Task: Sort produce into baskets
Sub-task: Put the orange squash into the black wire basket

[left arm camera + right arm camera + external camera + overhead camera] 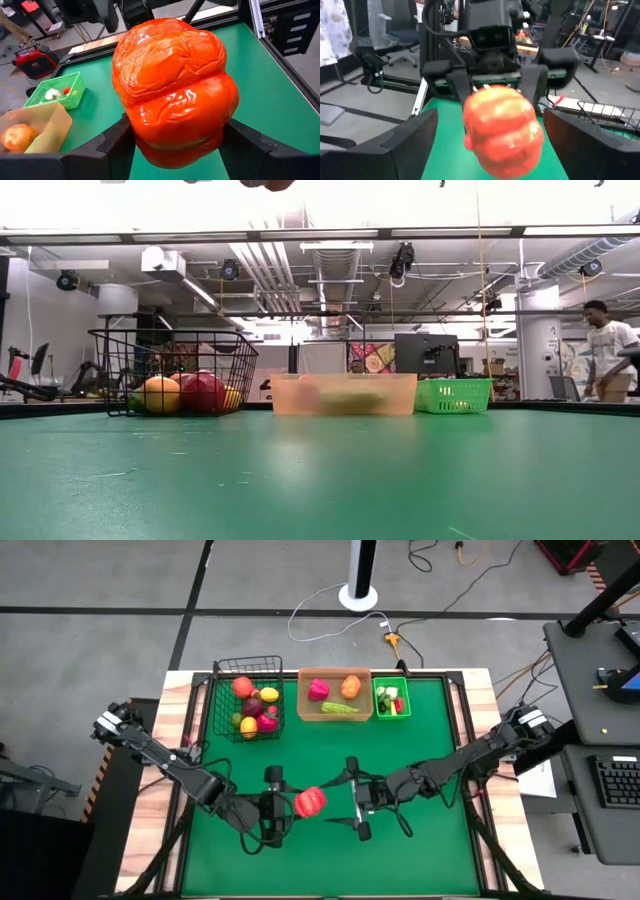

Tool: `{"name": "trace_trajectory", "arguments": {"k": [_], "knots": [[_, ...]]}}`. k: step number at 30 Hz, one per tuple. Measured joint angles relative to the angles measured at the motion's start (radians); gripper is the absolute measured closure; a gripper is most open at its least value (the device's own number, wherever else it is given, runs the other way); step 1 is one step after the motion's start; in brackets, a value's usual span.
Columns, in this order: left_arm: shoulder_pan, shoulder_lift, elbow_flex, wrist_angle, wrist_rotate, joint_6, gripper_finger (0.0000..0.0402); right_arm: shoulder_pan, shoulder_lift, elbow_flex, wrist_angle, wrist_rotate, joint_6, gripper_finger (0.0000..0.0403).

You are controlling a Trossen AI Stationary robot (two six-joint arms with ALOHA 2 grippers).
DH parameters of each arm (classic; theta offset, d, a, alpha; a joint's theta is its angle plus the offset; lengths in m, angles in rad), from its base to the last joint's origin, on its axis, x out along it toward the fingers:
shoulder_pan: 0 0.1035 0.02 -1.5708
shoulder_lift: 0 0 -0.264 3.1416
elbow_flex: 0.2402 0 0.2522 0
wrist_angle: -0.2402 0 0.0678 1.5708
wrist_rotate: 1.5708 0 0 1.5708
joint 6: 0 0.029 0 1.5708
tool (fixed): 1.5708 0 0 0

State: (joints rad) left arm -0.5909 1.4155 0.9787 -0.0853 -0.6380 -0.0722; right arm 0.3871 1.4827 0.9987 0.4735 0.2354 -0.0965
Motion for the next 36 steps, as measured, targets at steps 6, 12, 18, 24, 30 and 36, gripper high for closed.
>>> {"name": "trace_trajectory", "arguments": {"k": [6,12,18,24,30,36], "knots": [[0.003,0.0,0.0,0.03,0.002,0.022,0.018,-0.019,0.018,0.023,-0.038,0.003,0.005,0.0048],[0.004,-0.002,0.0,0.05,0.004,0.034,0.018,-0.04,0.032,0.027,-0.042,-0.005,0.04,0.0048],[0.01,-0.002,0.0,0.074,0.007,0.059,0.018,-0.043,0.045,0.027,-0.035,-0.012,0.046,0.0049],[0.01,-0.002,0.0,0.08,0.007,0.065,0.018,-0.053,0.045,0.027,-0.025,-0.07,0.054,0.007],[0.012,-0.002,0.0,0.076,-0.014,0.064,0.0166,-0.068,0.045,0.027,-0.025,-0.113,0.066,0.0115],[0.012,-0.002,0.0,0.066,-0.032,0.056,0.0125,-0.068,0.044,0.027,-0.028,-0.111,0.062,0.0146]]}}
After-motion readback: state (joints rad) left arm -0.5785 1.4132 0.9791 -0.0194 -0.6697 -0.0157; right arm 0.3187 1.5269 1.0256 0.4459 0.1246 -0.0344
